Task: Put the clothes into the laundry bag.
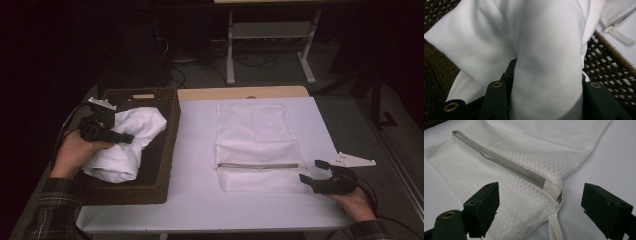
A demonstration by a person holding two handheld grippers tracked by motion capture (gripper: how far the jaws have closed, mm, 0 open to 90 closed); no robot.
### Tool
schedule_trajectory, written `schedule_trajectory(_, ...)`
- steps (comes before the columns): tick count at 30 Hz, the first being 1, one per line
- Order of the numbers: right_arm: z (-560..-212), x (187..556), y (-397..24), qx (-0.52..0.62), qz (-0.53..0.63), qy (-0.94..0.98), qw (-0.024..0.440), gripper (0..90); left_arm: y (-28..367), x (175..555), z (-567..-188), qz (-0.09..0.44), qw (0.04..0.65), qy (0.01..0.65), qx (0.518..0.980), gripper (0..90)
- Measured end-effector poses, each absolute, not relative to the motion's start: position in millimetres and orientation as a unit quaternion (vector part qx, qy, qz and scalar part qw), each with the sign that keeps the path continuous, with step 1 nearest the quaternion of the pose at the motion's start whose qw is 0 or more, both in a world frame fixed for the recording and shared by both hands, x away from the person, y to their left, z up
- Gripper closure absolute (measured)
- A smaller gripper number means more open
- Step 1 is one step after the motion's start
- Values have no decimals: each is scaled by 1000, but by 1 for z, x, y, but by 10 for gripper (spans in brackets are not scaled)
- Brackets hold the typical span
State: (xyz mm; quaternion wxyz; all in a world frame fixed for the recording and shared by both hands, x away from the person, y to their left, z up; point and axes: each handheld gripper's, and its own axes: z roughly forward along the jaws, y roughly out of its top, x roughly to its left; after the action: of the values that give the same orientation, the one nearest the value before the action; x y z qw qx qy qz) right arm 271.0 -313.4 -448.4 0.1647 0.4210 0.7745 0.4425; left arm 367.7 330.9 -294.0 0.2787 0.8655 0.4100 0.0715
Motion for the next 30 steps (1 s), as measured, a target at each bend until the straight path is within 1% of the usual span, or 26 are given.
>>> schedule_trajectory(5, -448, 271, -313, 421, 443, 774, 166, 144, 323, 366, -286, 68, 284, 403, 867, 555)
schedule_trajectory(17, -448, 271, -313, 420, 444, 774, 165, 144, 291, 361, -267, 60, 303, 376, 874, 555)
schedule_trajectory(30, -448, 271, -313, 419, 445, 774, 165, 144, 249, 357, -253, 45, 325, 336, 883, 555)
